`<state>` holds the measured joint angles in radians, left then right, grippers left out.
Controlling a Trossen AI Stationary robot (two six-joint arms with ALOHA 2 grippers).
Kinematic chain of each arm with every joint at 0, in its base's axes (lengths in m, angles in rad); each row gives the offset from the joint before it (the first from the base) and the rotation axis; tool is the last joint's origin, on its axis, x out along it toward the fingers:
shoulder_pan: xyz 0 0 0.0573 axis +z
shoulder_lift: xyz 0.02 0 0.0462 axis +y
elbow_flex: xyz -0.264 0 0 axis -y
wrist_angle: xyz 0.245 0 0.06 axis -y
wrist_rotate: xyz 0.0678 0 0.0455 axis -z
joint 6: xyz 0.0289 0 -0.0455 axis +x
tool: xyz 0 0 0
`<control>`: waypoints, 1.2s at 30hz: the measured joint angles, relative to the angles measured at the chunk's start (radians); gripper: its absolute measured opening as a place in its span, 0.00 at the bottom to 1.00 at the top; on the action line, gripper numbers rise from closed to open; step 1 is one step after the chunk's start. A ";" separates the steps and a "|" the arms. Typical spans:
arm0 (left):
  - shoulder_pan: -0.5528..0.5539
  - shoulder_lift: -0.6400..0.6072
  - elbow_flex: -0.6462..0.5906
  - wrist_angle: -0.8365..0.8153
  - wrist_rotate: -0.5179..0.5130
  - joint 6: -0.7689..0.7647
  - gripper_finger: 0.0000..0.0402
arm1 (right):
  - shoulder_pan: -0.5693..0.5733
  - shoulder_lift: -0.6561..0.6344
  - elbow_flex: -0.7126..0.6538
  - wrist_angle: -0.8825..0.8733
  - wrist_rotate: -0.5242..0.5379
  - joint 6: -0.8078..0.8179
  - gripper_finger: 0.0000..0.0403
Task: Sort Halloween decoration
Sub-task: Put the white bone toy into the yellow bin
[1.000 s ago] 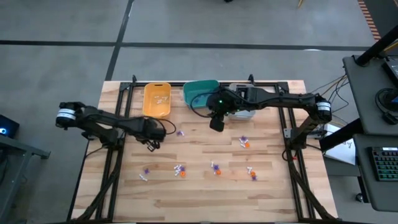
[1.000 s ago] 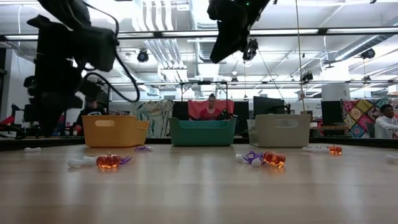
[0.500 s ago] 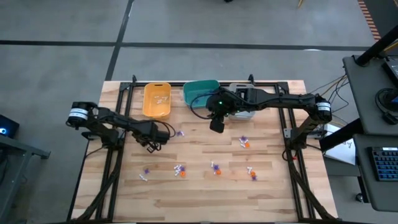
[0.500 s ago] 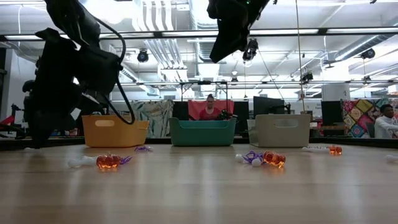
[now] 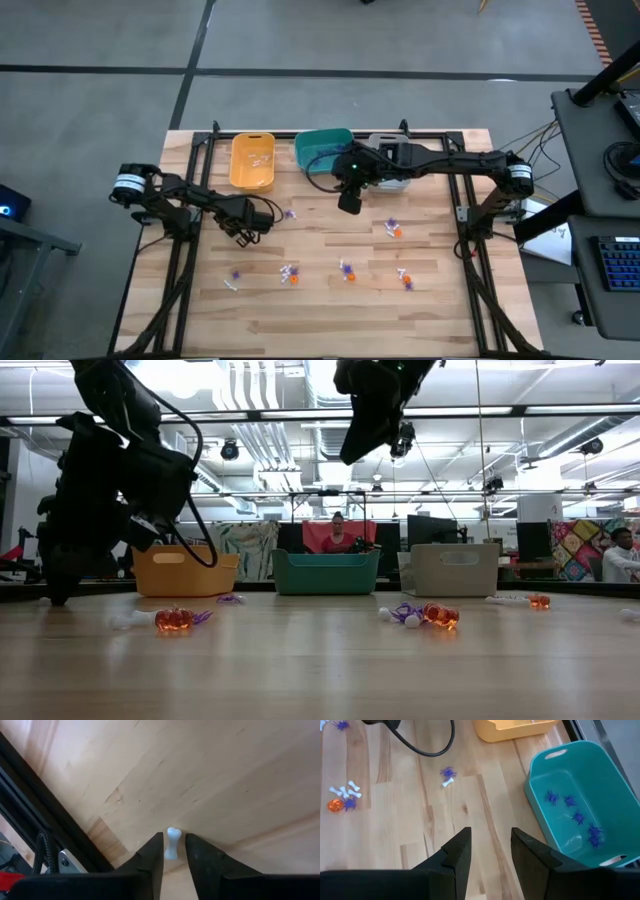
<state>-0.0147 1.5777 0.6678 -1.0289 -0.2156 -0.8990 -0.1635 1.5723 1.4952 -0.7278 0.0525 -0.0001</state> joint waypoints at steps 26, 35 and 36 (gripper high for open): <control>-0.001 -0.171 0.192 -0.141 -0.011 0.196 0.00 | 0.020 -0.013 -0.037 -0.178 -0.001 0.045 0.32; 0.044 -0.213 0.437 -0.152 -0.101 0.521 0.00 | 0.078 -0.039 -0.037 -0.328 -0.004 0.086 0.32; 0.059 -0.208 0.463 -0.156 -0.115 0.563 0.00 | 0.087 -0.042 -0.037 -0.333 -0.004 0.091 0.32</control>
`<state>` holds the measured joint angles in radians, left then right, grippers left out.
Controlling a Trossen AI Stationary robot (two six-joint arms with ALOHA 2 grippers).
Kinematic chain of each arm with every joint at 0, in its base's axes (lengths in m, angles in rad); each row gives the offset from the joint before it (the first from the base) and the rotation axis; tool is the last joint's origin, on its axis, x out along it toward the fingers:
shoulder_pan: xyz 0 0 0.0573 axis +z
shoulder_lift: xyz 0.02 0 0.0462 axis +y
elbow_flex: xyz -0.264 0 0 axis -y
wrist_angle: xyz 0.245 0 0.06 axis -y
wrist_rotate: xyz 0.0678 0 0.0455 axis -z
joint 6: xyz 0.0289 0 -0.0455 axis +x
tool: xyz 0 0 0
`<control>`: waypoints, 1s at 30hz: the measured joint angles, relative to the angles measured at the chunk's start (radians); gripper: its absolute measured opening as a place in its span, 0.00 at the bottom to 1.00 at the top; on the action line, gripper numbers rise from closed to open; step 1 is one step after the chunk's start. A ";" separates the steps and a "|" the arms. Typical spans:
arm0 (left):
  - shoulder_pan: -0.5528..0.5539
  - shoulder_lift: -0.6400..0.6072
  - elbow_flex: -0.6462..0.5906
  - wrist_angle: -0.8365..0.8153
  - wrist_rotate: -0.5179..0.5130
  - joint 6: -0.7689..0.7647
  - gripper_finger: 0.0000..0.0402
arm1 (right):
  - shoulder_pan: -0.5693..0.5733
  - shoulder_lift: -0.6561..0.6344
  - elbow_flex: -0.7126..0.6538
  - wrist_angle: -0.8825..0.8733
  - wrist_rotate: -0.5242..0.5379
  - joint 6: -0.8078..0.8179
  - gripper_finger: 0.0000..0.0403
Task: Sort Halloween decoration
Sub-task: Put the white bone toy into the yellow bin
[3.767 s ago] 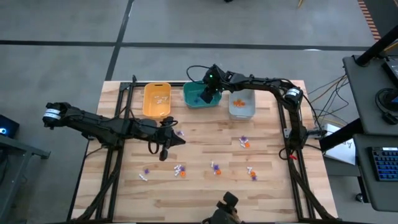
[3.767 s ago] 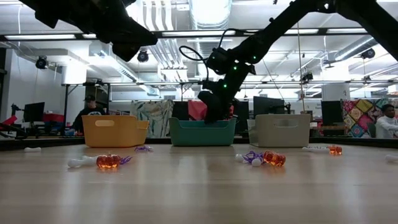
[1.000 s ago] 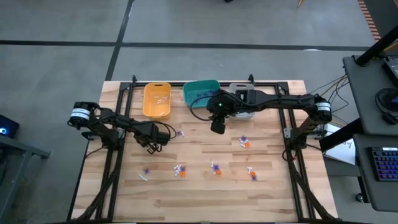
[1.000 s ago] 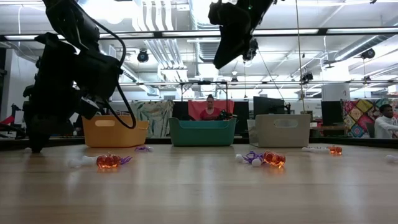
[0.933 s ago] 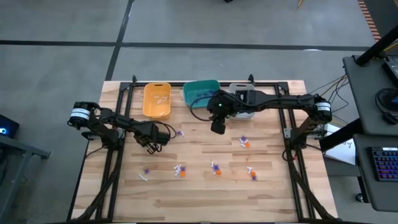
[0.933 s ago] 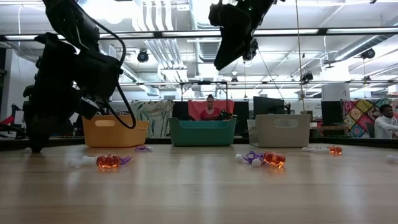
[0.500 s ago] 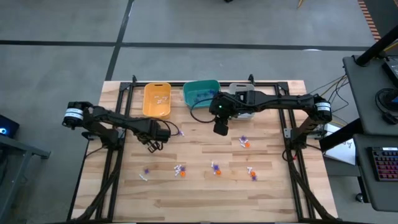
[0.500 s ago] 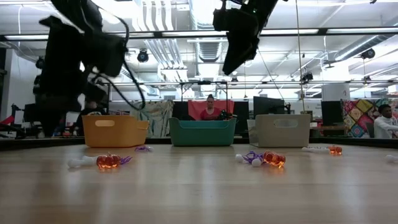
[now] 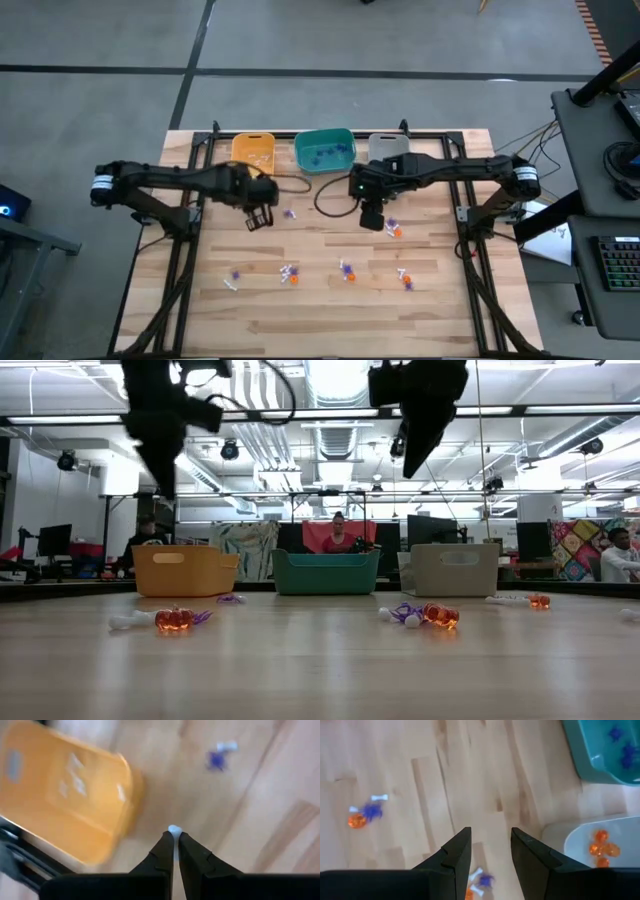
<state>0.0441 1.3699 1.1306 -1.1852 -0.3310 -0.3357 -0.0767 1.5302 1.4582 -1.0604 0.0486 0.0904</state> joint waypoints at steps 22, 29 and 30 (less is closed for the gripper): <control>0.598 0.208 0.156 0.130 0.182 0.836 0.00 | 0.106 -0.019 0.000 -0.005 0.003 0.051 0.32; 0.660 0.319 0.156 0.128 0.186 0.884 0.00 | 0.106 -0.019 0.000 -0.005 0.003 0.049 0.32; 0.662 0.334 0.156 0.128 0.191 0.890 0.00 | 0.106 -0.019 0.000 -0.005 0.003 0.049 0.32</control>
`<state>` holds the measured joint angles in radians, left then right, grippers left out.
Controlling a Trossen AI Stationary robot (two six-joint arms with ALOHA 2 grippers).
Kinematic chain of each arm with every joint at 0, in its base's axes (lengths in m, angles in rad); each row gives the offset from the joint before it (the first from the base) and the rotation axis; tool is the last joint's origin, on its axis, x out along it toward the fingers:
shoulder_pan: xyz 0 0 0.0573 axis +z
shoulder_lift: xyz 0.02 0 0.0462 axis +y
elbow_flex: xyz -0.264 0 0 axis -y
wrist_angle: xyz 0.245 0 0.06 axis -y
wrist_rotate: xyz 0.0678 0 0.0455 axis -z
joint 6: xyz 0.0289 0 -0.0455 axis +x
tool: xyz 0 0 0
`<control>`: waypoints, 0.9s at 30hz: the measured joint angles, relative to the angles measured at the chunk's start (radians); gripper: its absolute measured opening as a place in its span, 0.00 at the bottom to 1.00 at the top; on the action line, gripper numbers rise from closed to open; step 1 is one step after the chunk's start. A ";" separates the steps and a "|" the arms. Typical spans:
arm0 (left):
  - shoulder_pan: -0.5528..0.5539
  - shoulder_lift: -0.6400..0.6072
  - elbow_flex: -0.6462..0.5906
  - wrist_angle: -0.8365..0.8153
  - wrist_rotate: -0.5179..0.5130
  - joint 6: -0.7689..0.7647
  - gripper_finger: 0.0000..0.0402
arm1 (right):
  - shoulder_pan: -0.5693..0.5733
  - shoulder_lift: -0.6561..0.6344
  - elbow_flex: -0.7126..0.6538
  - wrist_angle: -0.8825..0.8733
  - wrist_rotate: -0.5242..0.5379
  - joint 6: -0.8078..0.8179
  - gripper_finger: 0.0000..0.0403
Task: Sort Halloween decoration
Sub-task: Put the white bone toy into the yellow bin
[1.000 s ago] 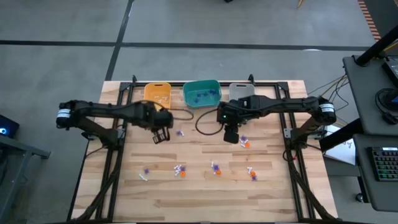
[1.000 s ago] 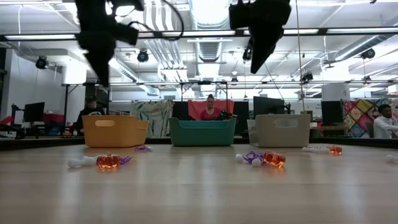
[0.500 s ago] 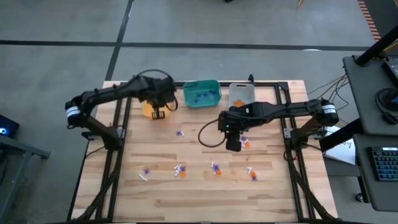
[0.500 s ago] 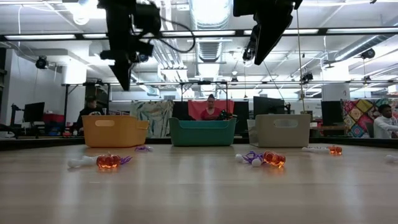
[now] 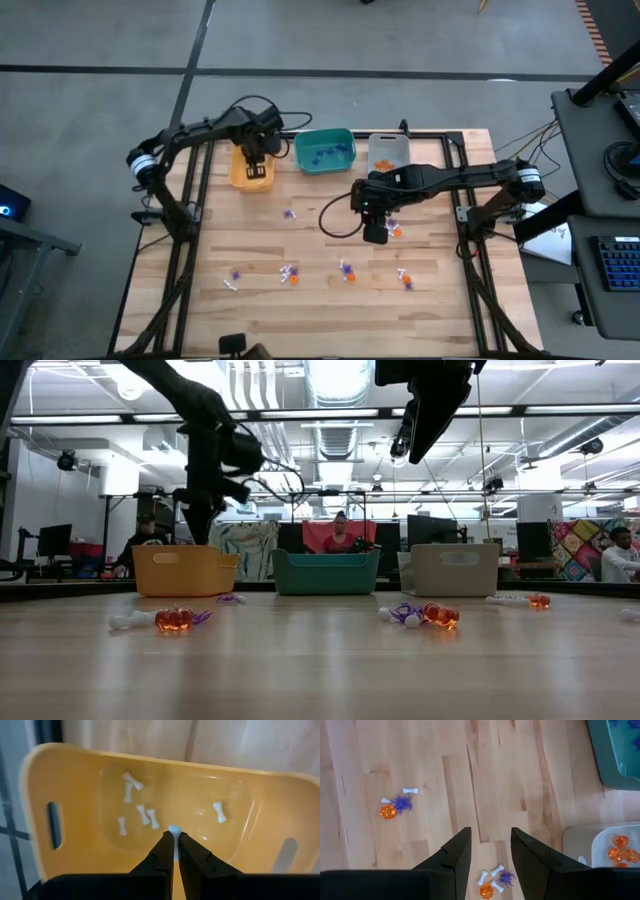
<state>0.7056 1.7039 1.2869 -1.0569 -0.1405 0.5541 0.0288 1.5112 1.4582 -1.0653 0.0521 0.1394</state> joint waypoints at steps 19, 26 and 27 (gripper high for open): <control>0.009 0.103 -0.001 0.037 0.101 -0.003 0.00 | 0.000 0.001 0.000 0.000 0.001 -0.007 0.32; 0.011 0.109 -0.001 0.037 0.101 -0.017 0.00 | 0.000 0.001 0.000 0.011 0.001 -0.008 0.32; 0.011 0.109 -0.001 0.036 0.101 -0.018 0.00 | 0.000 0.001 0.000 0.015 0.001 -0.008 0.32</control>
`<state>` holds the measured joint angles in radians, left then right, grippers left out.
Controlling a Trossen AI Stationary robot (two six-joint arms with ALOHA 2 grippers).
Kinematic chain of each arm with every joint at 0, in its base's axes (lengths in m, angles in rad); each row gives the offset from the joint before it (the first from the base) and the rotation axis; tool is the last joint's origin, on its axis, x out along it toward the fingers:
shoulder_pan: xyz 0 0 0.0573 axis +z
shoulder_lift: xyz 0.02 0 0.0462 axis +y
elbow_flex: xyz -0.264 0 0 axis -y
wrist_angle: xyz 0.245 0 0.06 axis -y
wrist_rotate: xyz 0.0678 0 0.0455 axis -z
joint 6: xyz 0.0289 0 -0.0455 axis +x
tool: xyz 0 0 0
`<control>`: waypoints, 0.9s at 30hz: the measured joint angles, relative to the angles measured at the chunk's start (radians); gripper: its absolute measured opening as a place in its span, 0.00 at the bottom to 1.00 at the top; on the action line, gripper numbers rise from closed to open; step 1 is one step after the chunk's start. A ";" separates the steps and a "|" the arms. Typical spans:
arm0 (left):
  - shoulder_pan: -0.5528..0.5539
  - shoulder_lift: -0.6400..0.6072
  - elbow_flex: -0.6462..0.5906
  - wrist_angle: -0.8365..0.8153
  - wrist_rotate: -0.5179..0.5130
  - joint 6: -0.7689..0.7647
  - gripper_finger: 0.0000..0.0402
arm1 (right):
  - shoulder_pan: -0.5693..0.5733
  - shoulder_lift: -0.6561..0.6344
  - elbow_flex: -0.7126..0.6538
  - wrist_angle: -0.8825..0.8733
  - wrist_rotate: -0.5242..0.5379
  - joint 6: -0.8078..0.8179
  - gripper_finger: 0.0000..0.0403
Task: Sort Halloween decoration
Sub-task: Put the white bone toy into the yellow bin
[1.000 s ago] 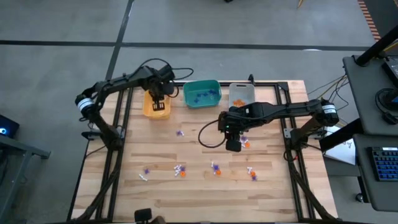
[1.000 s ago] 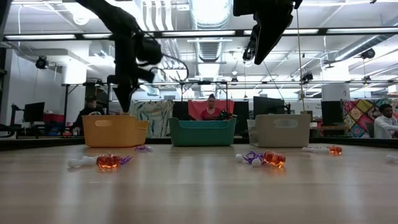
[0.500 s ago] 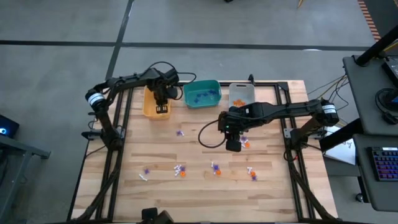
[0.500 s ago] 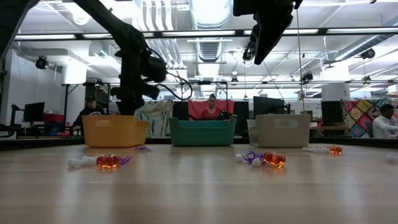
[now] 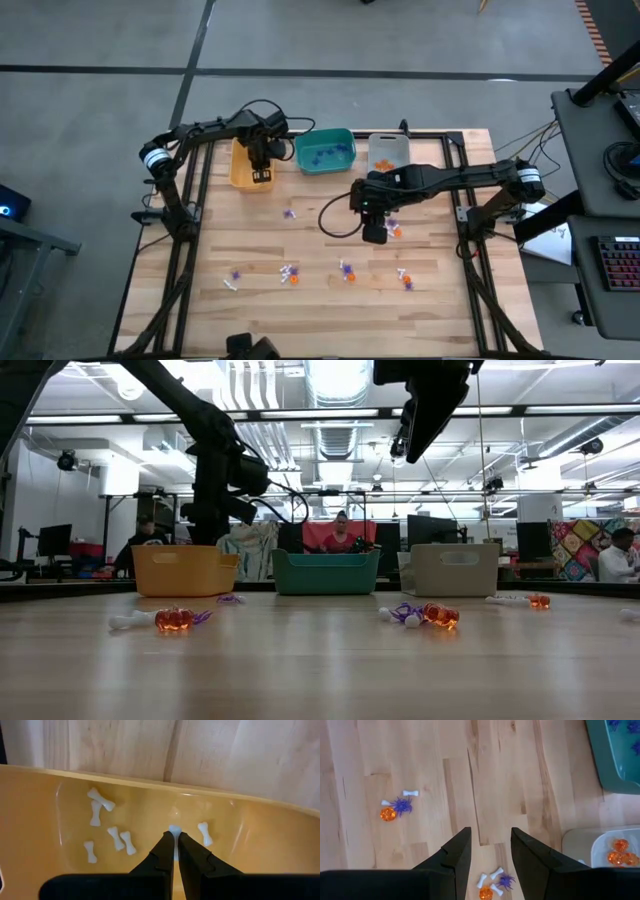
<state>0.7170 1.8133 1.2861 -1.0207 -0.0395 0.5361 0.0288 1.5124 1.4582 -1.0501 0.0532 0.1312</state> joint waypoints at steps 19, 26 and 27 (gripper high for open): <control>0.000 -0.010 0.062 -0.181 -0.002 -0.141 0.30 | 0.003 0.000 -0.003 -0.011 -0.001 0.100 0.32; -0.025 -0.116 0.082 -0.163 0.250 -0.340 0.31 | 0.051 0.001 -0.003 -0.051 -0.009 0.297 0.32; -0.036 -0.138 0.073 -0.147 0.293 -0.337 0.31 | 0.063 0.001 -0.003 -0.049 -0.009 0.314 0.32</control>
<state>0.6806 1.6751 1.3592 -1.1679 0.2539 0.1995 0.0917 1.5131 1.4548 -1.0992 0.0442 0.4453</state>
